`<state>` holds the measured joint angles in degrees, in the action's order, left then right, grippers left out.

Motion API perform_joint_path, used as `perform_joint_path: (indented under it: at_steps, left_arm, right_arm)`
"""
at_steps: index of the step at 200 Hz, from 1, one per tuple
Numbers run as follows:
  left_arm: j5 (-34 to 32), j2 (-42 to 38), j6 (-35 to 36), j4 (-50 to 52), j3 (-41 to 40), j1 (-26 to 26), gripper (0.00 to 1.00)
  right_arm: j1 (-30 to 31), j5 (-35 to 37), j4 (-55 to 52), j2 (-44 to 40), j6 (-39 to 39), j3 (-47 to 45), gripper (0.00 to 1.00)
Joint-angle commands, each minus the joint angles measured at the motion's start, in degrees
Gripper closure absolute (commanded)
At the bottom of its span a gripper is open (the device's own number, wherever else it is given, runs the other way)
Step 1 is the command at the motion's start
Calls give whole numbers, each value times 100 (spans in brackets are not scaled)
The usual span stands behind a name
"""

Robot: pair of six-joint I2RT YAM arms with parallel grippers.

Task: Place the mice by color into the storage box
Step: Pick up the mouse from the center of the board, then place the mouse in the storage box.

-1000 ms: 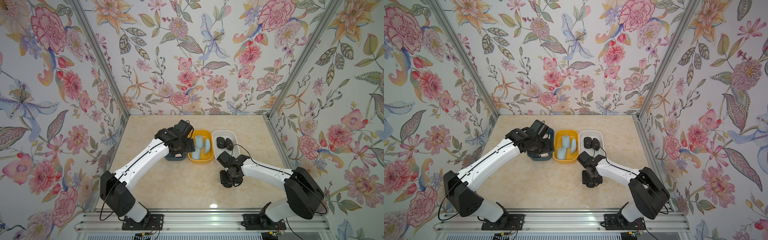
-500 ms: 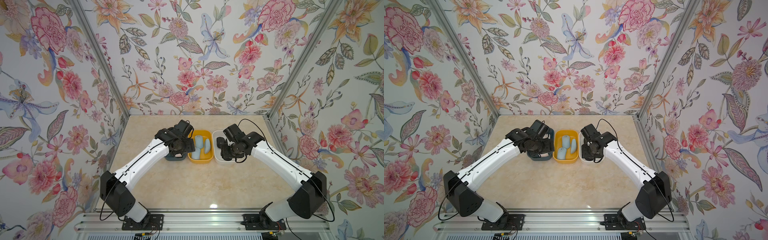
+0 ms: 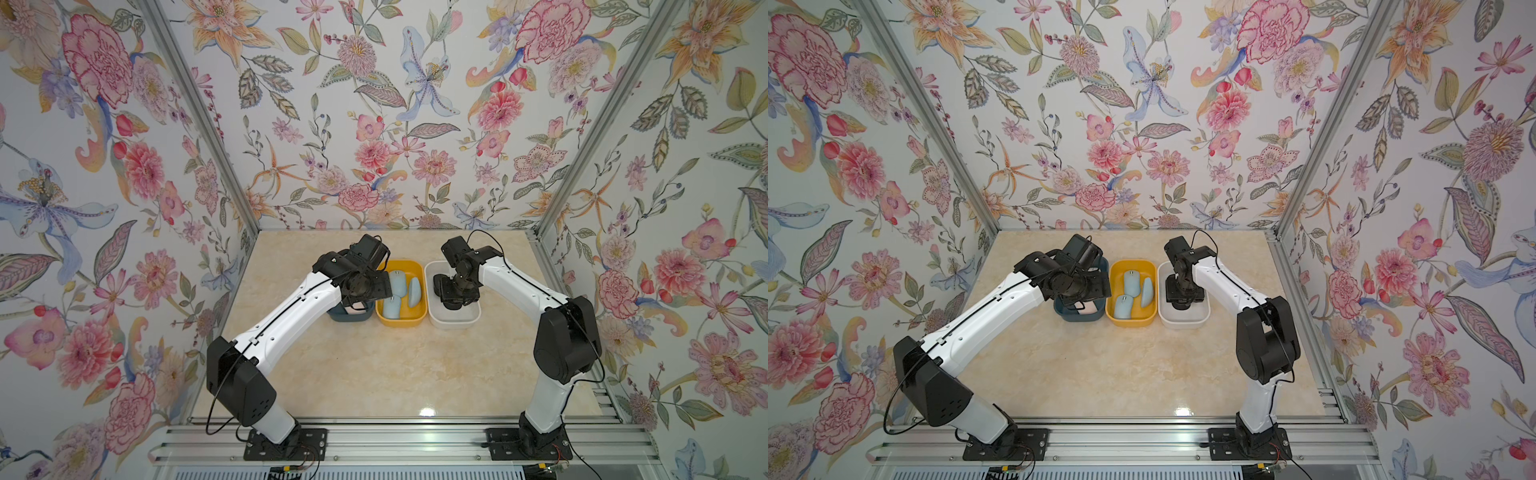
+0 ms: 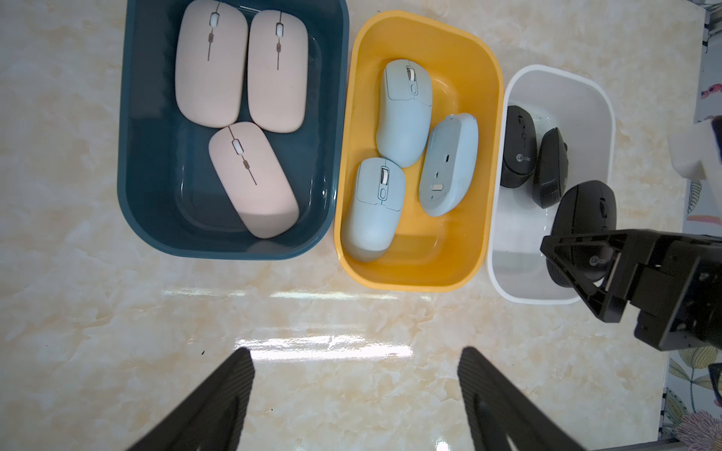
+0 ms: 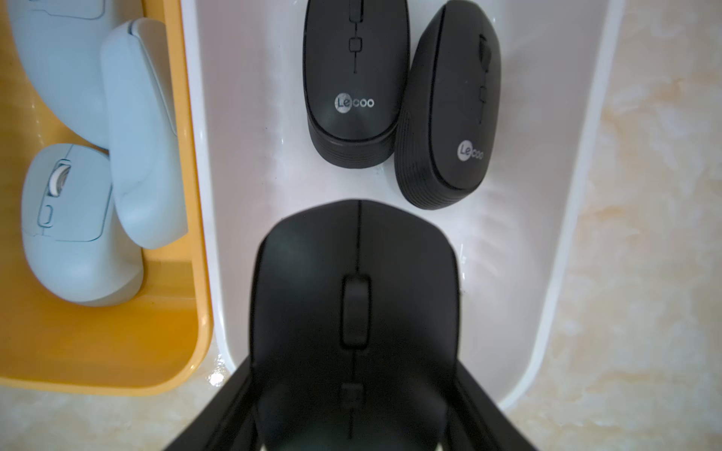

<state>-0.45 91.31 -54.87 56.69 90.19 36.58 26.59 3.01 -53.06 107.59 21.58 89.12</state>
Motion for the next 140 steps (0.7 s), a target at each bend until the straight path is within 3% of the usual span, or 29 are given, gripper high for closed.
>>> perform_joint_path:
  at_steps: [1,65,140]
  left_arm:
    - [-145,63,56,71,143,-111,14]
    - [-150,53,47,73,149,-160,14]
    - [-186,64,21,62,132,-160,14]
  right_arm:
    - [-31,-88,101,314,-151,316,44]
    - [-200,-204,151,1130,-187,579,43]
    - [-190,-240,192,1364,-124,527,38]
